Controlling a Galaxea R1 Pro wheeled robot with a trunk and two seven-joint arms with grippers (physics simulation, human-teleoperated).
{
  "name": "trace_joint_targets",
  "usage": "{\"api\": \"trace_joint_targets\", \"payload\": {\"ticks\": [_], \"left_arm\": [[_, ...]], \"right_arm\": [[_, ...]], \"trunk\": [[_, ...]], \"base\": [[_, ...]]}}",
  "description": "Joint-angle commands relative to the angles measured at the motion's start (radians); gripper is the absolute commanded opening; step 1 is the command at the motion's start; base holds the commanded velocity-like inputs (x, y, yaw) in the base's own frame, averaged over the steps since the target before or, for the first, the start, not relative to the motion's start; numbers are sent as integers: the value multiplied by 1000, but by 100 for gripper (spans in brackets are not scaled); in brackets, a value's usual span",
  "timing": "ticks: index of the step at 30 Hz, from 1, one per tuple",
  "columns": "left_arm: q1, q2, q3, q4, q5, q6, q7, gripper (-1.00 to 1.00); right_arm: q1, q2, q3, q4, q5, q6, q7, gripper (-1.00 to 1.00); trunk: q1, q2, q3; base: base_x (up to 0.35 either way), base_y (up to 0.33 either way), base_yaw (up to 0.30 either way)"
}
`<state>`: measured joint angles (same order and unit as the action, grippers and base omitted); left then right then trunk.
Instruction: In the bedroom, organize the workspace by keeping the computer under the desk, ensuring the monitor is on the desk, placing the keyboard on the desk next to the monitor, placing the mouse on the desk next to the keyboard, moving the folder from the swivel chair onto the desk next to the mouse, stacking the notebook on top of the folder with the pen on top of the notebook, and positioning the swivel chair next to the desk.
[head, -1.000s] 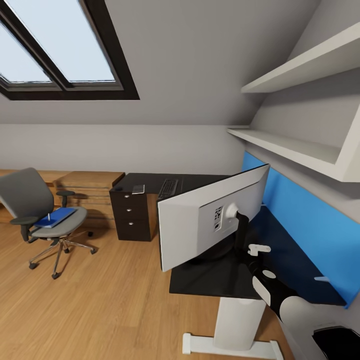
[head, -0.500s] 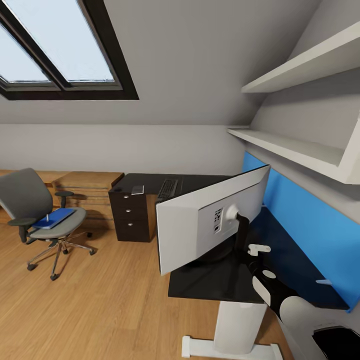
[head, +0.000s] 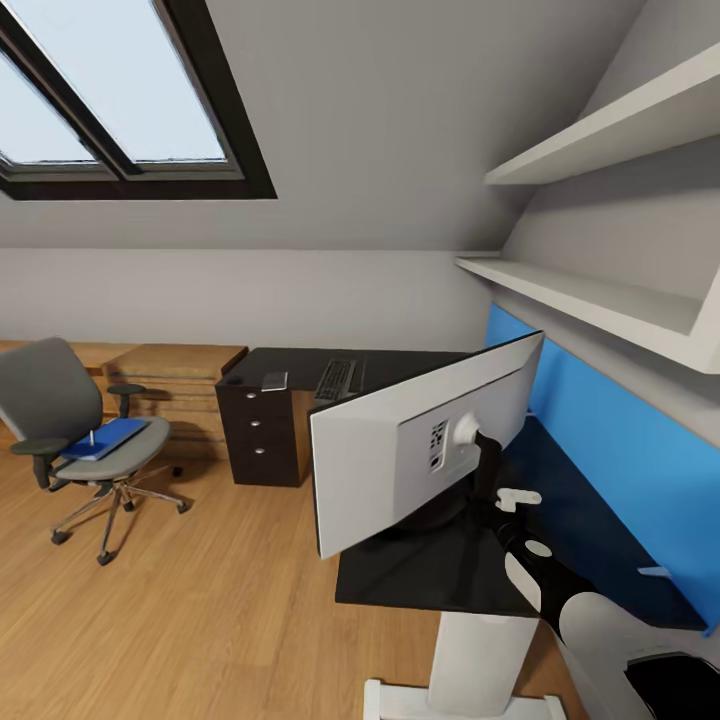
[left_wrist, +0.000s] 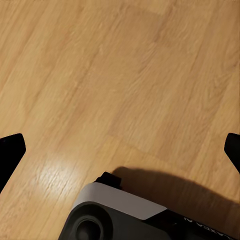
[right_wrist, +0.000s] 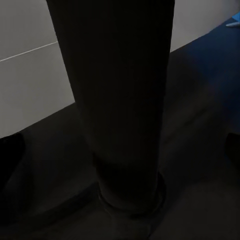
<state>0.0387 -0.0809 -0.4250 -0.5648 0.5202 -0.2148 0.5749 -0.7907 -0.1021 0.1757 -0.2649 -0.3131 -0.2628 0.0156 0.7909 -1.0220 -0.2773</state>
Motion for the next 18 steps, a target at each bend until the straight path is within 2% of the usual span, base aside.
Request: {"api": "trace_joint_targets", "payload": {"ticks": [1,15,18], "left_arm": [[0,1,-6,-1,11,-6,5,100],[0,1,-6,0,11,-6,5,100],[0,1,-6,0,11,-6,5,100]], "right_arm": [[-1,-1,7,1,-11,-4,2,100],[-1,-4,7,0,-8,-6,2,100],[-1,-6,8,0,12,-13,3,100]], "trunk": [[0,-1,-1],[0,-1,-1],[0,-1,-1]], "base": [[21,0,0],[2,0,0],[0,0,0]]}}
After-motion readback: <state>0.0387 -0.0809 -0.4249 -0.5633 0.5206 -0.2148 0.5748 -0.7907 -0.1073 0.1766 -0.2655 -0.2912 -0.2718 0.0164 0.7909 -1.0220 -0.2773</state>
